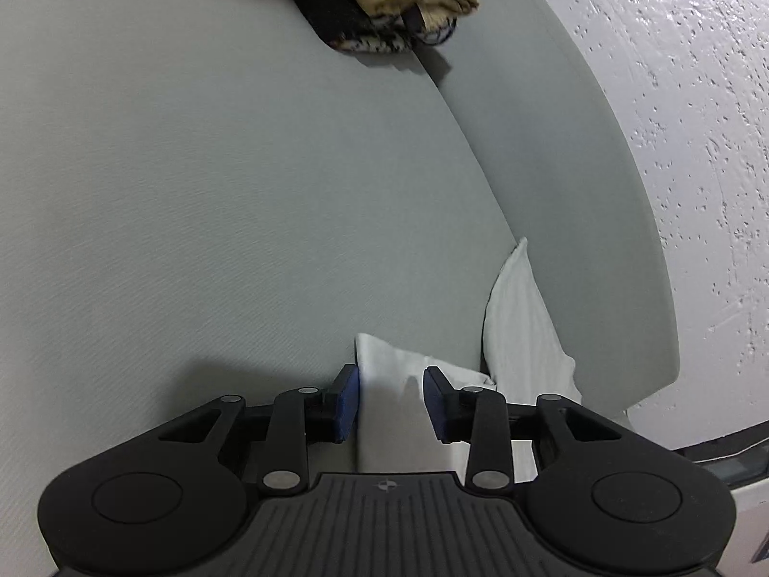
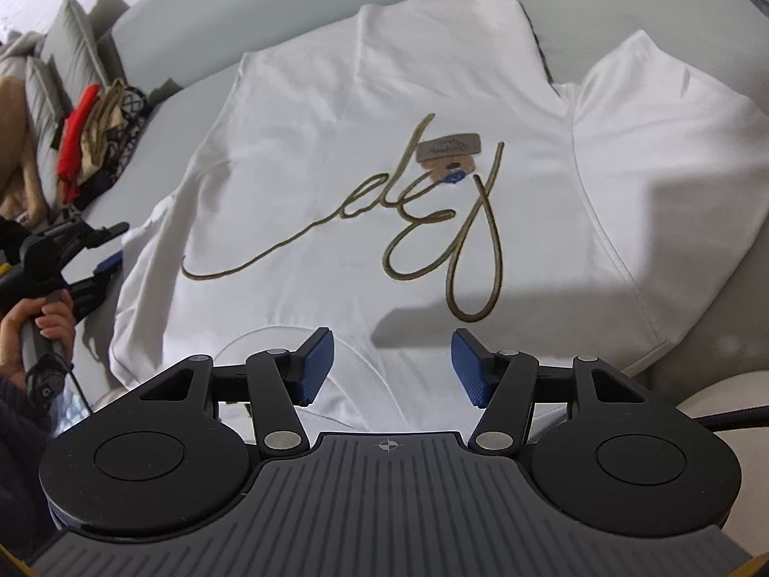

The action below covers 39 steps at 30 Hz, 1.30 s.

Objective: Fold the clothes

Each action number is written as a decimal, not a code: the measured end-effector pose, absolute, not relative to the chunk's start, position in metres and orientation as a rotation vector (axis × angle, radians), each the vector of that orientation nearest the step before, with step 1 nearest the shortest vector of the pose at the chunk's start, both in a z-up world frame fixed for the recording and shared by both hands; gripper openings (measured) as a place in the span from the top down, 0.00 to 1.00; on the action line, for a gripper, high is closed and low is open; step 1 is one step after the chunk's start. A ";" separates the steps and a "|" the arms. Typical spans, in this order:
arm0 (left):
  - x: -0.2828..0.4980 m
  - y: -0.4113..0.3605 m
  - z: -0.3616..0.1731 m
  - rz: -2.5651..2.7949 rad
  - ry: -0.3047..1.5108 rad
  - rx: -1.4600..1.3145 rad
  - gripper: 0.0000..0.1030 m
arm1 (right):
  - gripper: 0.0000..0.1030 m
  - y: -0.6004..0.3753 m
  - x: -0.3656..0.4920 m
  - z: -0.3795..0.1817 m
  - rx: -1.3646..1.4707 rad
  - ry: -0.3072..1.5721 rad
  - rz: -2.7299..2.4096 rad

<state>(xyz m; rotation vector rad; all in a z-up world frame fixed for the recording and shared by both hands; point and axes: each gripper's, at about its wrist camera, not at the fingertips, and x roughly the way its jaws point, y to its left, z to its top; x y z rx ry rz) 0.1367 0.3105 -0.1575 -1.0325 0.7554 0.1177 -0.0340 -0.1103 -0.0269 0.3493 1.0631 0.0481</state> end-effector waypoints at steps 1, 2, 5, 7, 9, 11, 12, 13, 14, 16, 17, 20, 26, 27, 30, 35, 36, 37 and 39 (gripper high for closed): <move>0.141 0.310 -0.158 0.117 0.765 -1.022 0.67 | 0.41 -0.110 -0.034 -0.028 0.344 1.065 0.045; 0.145 0.309 -0.158 0.117 0.774 -1.011 0.73 | 0.41 -0.110 -0.033 -0.028 0.342 1.067 0.041; 0.150 0.304 -0.153 0.131 0.789 -0.947 0.99 | 0.41 -0.111 -0.033 -0.032 0.342 1.077 0.029; 0.145 0.300 -0.142 0.151 0.762 -0.893 1.00 | 0.41 -0.113 -0.034 -0.034 0.341 1.083 0.018; 0.130 0.296 -0.123 0.177 0.686 -0.843 1.00 | 0.41 -0.115 -0.035 -0.036 0.346 1.086 0.011; 0.107 0.296 -0.105 0.233 0.606 -0.815 1.00 | 0.41 -0.118 -0.035 -0.038 0.349 1.091 0.006; 0.095 0.297 -0.097 0.268 0.567 -0.803 1.00 | 0.41 -0.119 -0.035 -0.040 0.352 1.091 0.002; 0.090 0.297 -0.097 0.296 0.562 -0.786 1.00 | 0.41 -0.119 -0.035 -0.041 0.351 1.091 0.000; 0.084 0.297 -0.096 0.324 0.559 -0.768 1.00 | 0.41 -0.118 -0.035 -0.041 0.346 1.090 -0.001; 0.086 0.300 -0.104 0.350 0.619 -0.728 1.00 | 0.40 -0.116 -0.033 -0.041 0.329 1.091 -0.003; 0.086 0.300 -0.108 0.371 0.633 -0.704 1.00 | 0.39 -0.116 -0.034 -0.040 0.327 1.093 -0.002; 0.083 0.302 -0.118 0.418 0.658 -0.659 0.99 | 0.35 -0.120 -0.040 -0.035 0.352 1.097 0.014; 0.078 0.299 -0.105 0.420 0.756 -0.628 0.87 | 0.32 -0.129 -0.059 -0.026 0.428 1.081 0.065; 0.075 0.297 -0.098 0.411 0.759 -0.633 0.81 | 0.32 -0.130 -0.061 -0.024 0.443 1.073 0.071; 0.058 0.281 -0.074 0.365 0.767 -0.639 0.66 | 0.31 -0.135 -0.064 -0.021 0.481 1.051 0.082; 0.032 0.219 -0.050 0.166 0.867 -0.553 0.64 | 0.31 -0.143 -0.068 -0.021 0.523 1.025 0.069; 0.027 0.204 -0.048 0.124 0.892 -0.527 0.64 | 0.31 -0.146 -0.070 -0.020 0.531 1.017 0.067; 0.025 0.191 -0.049 0.094 0.914 -0.502 0.64 | 0.32 -0.148 -0.071 -0.019 0.538 1.009 0.067; 0.019 0.165 -0.051 0.035 0.957 -0.452 0.64 | 0.42 -0.151 -0.072 -0.017 0.539 0.995 0.062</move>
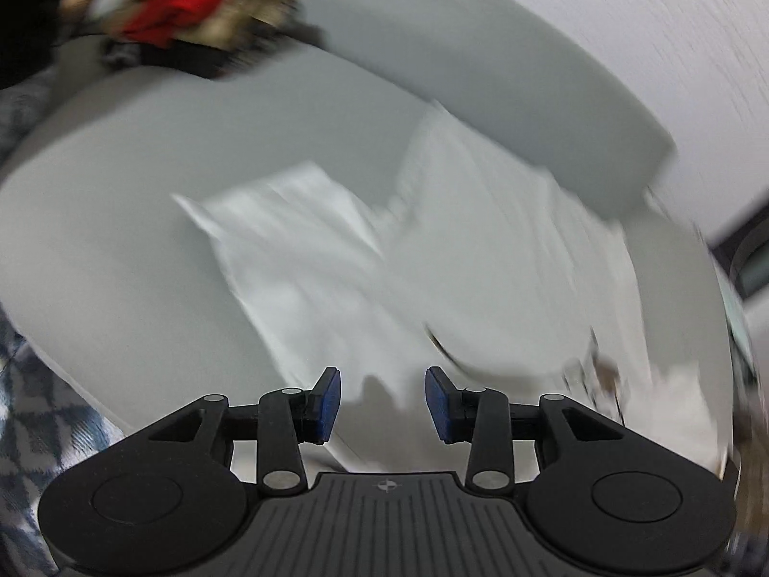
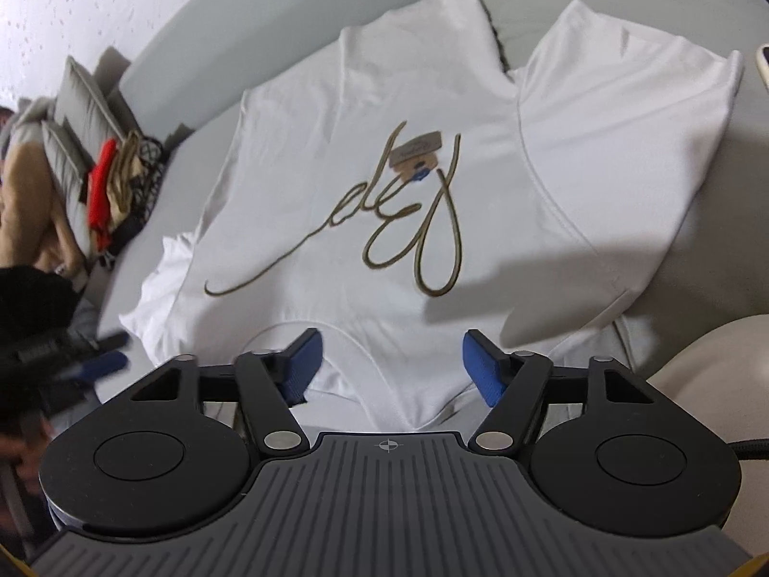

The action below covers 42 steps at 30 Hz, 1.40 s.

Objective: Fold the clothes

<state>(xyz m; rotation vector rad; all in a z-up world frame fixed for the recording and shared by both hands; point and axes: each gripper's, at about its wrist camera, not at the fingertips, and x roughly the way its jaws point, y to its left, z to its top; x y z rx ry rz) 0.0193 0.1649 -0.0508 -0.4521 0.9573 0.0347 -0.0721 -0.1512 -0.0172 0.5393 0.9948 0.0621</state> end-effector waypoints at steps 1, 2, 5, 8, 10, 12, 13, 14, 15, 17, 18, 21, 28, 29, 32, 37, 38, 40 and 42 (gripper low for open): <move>0.019 0.154 -0.054 0.022 0.968 -0.421 0.64 | 0.45 -0.152 -0.072 -0.017 0.533 0.989 0.060; 0.018 0.144 -0.057 0.010 0.978 -0.390 0.64 | 0.53 -0.151 -0.072 -0.016 0.520 0.985 0.060; 0.021 0.117 -0.068 0.010 0.993 -0.296 0.70 | 0.62 -0.143 -0.065 -0.017 0.467 0.980 0.074; 0.030 0.100 -0.078 -0.009 0.989 -0.195 0.84 | 0.62 -0.130 -0.052 -0.020 0.387 0.981 0.089; 0.037 0.091 -0.087 -0.014 1.023 -0.145 0.86 | 0.62 -0.122 -0.045 -0.022 0.332 0.982 0.084; 0.040 0.087 -0.096 0.006 1.079 -0.100 0.86 | 0.62 -0.115 -0.042 -0.024 0.280 0.983 0.081; 0.039 0.086 -0.099 0.004 1.077 -0.088 0.86 | 0.62 -0.113 -0.040 -0.025 0.254 0.984 0.080; 0.038 0.085 -0.100 0.004 1.078 -0.077 0.86 | 0.62 -0.111 -0.040 -0.027 0.237 0.991 0.078; 0.037 0.084 -0.100 0.005 1.078 -0.065 0.86 | 0.62 -0.110 -0.039 -0.029 0.223 1.000 0.076; 0.036 0.080 -0.101 0.000 1.092 -0.037 0.86 | 0.62 -0.109 -0.038 -0.037 0.209 1.046 0.066; 0.035 0.078 -0.102 -0.002 1.098 -0.024 0.87 | 0.63 -0.109 -0.039 -0.040 0.201 1.056 0.060; 0.031 0.075 -0.105 -0.005 1.114 -0.015 0.88 | 0.62 -0.109 -0.047 -0.042 0.181 1.078 0.036; 0.020 0.077 -0.110 -0.035 1.177 -0.049 0.88 | 0.60 -0.124 -0.067 -0.053 0.322 1.266 -0.012; 0.018 0.076 -0.109 -0.044 1.190 -0.052 0.88 | 0.60 -0.125 -0.069 -0.051 0.349 1.281 -0.009; 0.012 0.074 -0.100 -0.098 1.215 -0.090 0.87 | 0.57 -0.127 -0.076 -0.036 0.395 1.258 0.016; 0.004 0.079 -0.054 -0.154 1.099 -0.152 0.79 | 0.42 -0.133 -0.082 0.027 0.450 1.076 0.084; 0.003 0.082 -0.041 -0.159 1.064 -0.170 0.78 | 0.38 -0.134 -0.082 0.040 0.456 1.041 0.093; 0.007 0.090 -0.017 -0.158 0.998 -0.198 0.66 | 0.30 -0.137 -0.080 0.066 0.465 0.969 0.107; 0.012 0.098 0.006 -0.147 0.932 -0.219 0.56 | 0.23 -0.141 -0.070 0.089 0.482 0.908 0.117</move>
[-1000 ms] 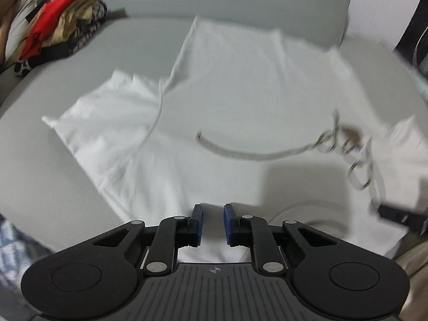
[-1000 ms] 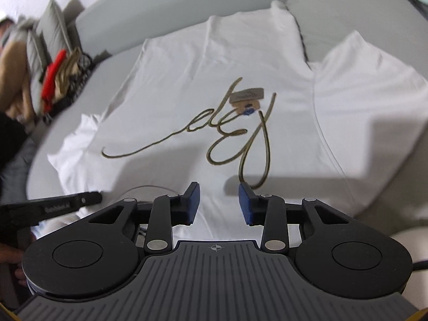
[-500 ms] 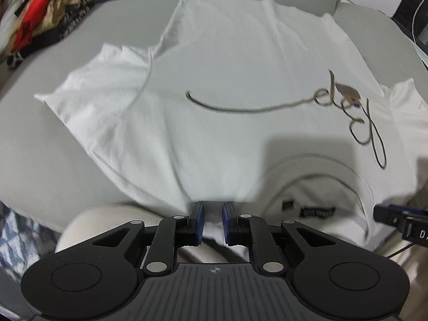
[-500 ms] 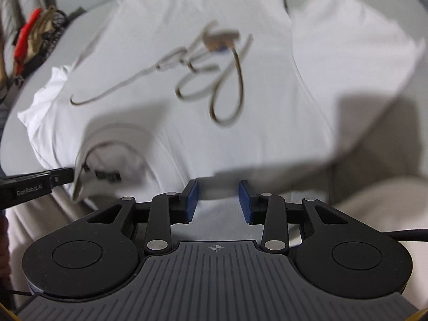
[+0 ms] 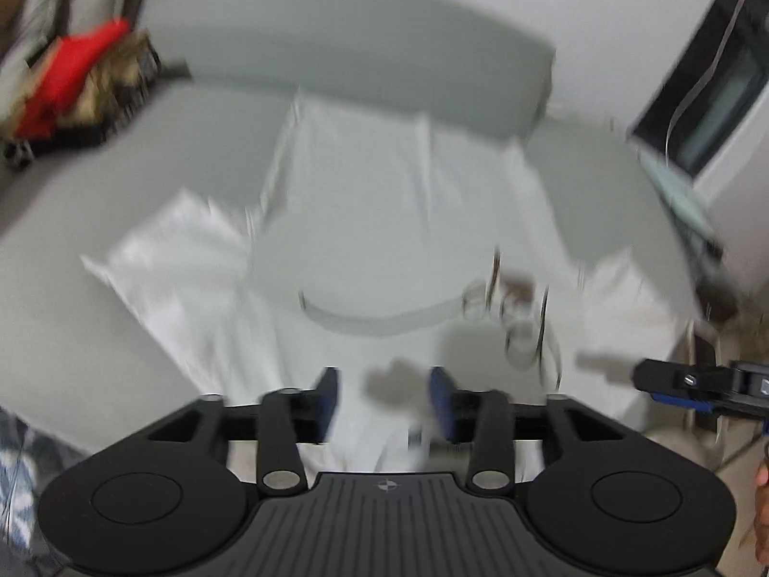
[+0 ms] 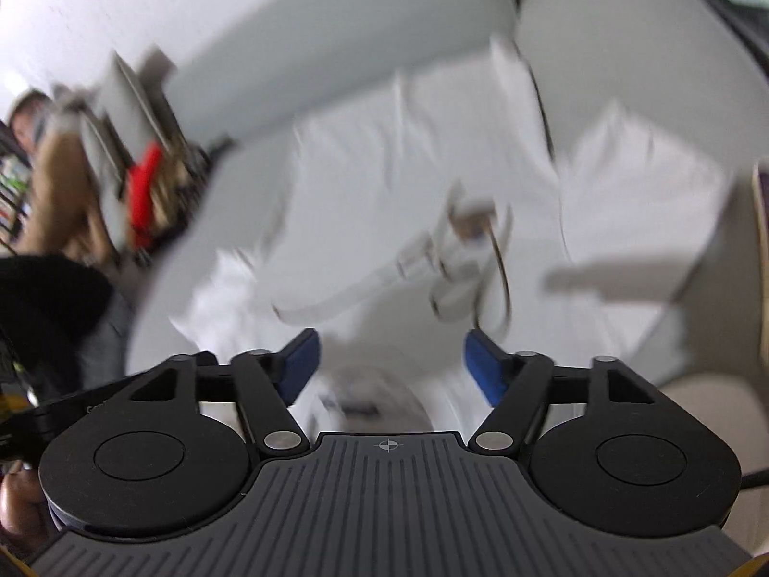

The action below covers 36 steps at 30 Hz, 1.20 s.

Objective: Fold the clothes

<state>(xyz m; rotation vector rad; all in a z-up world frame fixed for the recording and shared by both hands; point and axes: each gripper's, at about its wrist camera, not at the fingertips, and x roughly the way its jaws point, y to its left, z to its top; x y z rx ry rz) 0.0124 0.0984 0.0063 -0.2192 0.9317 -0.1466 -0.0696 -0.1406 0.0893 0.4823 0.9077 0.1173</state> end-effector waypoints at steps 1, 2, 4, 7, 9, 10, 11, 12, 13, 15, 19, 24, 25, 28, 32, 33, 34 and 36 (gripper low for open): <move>0.017 0.101 0.017 -0.137 0.906 -0.226 0.54 | 0.23 -0.144 -0.064 0.098 0.508 0.877 0.120; 0.022 0.103 0.027 -0.127 0.881 -0.232 0.51 | 0.21 -0.148 -0.058 0.105 0.542 0.846 0.121; 0.031 0.109 0.044 -0.127 0.847 -0.270 0.46 | 0.20 -0.156 -0.046 0.118 0.607 0.786 0.115; 0.050 0.117 0.060 -0.132 0.826 -0.326 0.37 | 0.20 -0.167 -0.025 0.126 0.662 0.733 0.043; 0.064 0.119 0.066 -0.124 0.821 -0.329 0.37 | 0.20 -0.175 -0.009 0.127 0.666 0.702 -0.005; 0.071 0.120 0.068 -0.117 0.821 -0.328 0.37 | 0.20 -0.178 -0.002 0.128 0.666 0.686 -0.028; 0.079 0.122 0.070 -0.113 0.821 -0.328 0.36 | 0.20 -0.183 0.007 0.128 0.662 0.673 -0.052; 0.088 0.124 0.069 -0.114 0.824 -0.329 0.35 | 0.20 -0.188 0.016 0.127 0.657 0.661 -0.077; 0.098 0.127 0.066 -0.111 0.831 -0.334 0.35 | 0.20 -0.194 0.026 0.124 0.655 0.654 -0.105; 0.122 0.135 0.057 -0.092 0.849 -0.347 0.38 | 0.20 -0.209 0.048 0.113 0.677 0.660 -0.166; 0.175 0.156 0.025 -0.024 0.877 -0.381 0.44 | 0.21 -0.242 0.096 0.081 0.720 0.681 -0.256; 0.247 0.178 -0.031 0.021 0.871 -0.343 0.50 | 0.43 -0.275 0.167 0.023 0.673 0.734 -0.251; 0.261 0.180 -0.043 0.011 0.869 -0.331 0.50 | 0.44 -0.282 0.183 0.010 0.666 0.744 -0.244; 0.301 0.182 -0.072 -0.006 0.855 -0.292 0.51 | 0.46 -0.299 0.225 -0.023 0.638 0.760 -0.249; 0.353 0.186 -0.105 -0.017 0.838 -0.261 0.51 | 0.50 -0.322 0.275 -0.054 0.681 0.762 -0.197; 0.365 0.187 -0.111 -0.024 0.836 -0.273 0.51 | 0.52 -0.327 0.286 -0.060 0.699 0.759 -0.175; 0.375 0.187 -0.116 -0.036 0.833 -0.287 0.50 | 0.52 -0.330 0.297 -0.065 0.701 0.762 -0.158; 0.396 0.187 -0.125 -0.061 0.828 -0.314 0.50 | 0.55 -0.332 0.319 -0.073 0.673 0.778 -0.131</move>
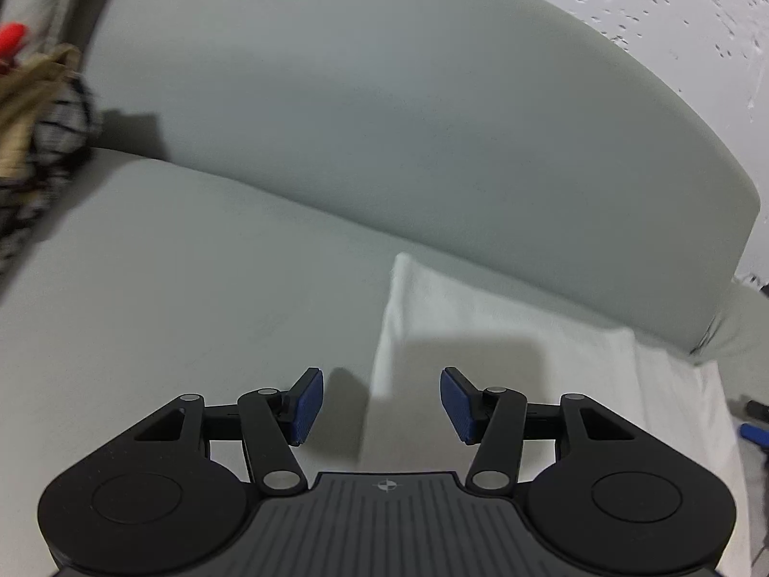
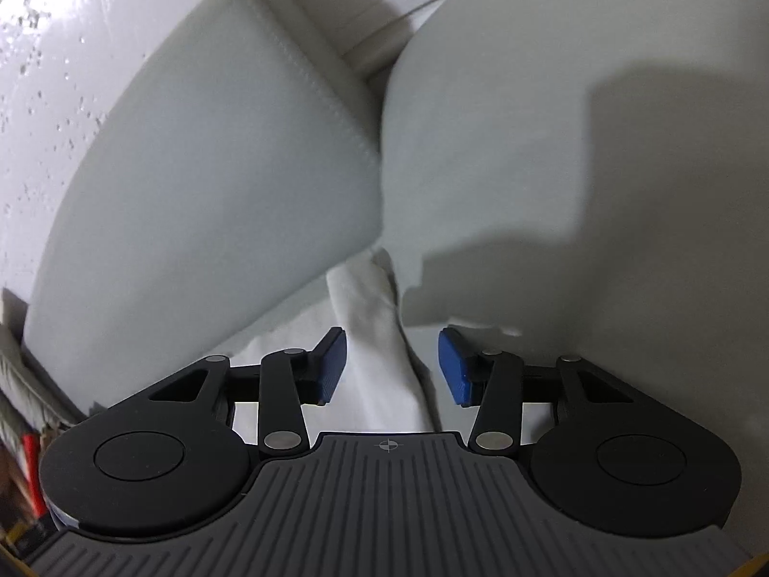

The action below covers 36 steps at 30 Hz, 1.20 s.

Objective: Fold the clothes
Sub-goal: 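Pinch the T-shirt edge with both grippers, lift and lay it back flat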

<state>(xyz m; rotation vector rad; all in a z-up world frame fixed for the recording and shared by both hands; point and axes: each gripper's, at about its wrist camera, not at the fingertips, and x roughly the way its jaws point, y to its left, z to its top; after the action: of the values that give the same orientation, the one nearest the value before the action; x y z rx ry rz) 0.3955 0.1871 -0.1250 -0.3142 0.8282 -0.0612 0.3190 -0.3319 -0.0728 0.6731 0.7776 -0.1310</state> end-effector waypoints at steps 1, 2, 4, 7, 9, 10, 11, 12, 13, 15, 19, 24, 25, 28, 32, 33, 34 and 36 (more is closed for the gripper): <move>0.404 0.186 -0.129 -0.067 0.827 -0.316 0.50 | 0.56 -0.331 0.329 -0.076 0.642 0.787 -0.123; 0.412 0.184 -0.132 -0.074 0.827 -0.308 0.50 | 0.57 -0.331 0.339 -0.079 0.611 0.795 -0.115; 0.424 0.177 -0.137 -0.077 0.827 -0.275 0.50 | 0.62 -0.329 0.353 -0.084 0.552 0.792 -0.106; 0.438 0.166 -0.142 -0.070 0.816 -0.210 0.51 | 0.69 -0.325 0.366 -0.092 0.489 0.787 -0.089; 0.443 0.159 -0.143 -0.057 0.804 -0.166 0.54 | 0.69 -0.319 0.372 -0.096 0.451 0.787 -0.082; 0.443 0.155 -0.142 -0.052 0.794 -0.139 0.76 | 0.69 -0.315 0.373 -0.096 0.430 0.788 -0.083; 0.443 0.153 -0.142 -0.055 0.788 -0.116 1.00 | 0.74 -0.310 0.375 -0.096 0.404 0.788 -0.088; 0.444 0.152 -0.140 -0.056 0.789 -0.112 1.00 | 0.89 -0.307 0.375 -0.095 0.387 0.778 -0.103; 0.441 0.153 -0.139 -0.050 0.779 -0.105 1.00 | 0.95 -0.305 0.373 -0.092 0.375 0.765 -0.123; 0.435 0.155 -0.133 0.006 0.742 -0.076 1.00 | 0.96 -0.301 0.368 -0.085 0.349 0.714 -0.178; 0.423 0.156 -0.119 0.043 0.654 -0.056 1.00 | 0.97 -0.294 0.350 -0.062 0.234 0.569 -0.340; 0.432 0.137 -0.138 0.077 0.704 0.060 0.97 | 0.97 -0.277 0.365 -0.081 -0.011 0.629 -0.458; 0.438 0.133 -0.145 0.093 0.739 0.091 0.93 | 0.97 -0.272 0.367 -0.086 -0.068 0.644 -0.475; 0.434 0.125 -0.143 0.162 0.726 0.148 0.77 | 0.89 -0.268 0.368 -0.086 -0.141 0.679 -0.479; 0.424 0.135 -0.124 0.213 0.754 0.122 0.39 | 0.42 -0.275 0.337 -0.044 -0.011 0.667 -0.427; 0.417 0.145 -0.115 0.211 0.754 0.073 0.39 | 0.42 -0.275 0.322 -0.031 0.037 0.649 -0.424; 0.408 0.155 -0.106 0.205 0.762 0.024 0.39 | 0.42 -0.275 0.306 -0.018 0.085 0.630 -0.421; 0.390 0.163 -0.087 0.186 0.786 -0.048 0.40 | 0.42 -0.275 0.265 0.013 0.181 0.595 -0.407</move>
<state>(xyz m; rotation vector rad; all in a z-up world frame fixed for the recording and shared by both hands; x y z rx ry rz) 0.3896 0.1632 -0.0867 -0.0479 0.7859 0.1861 0.2650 -0.2753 0.0126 0.1807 0.5946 -0.4072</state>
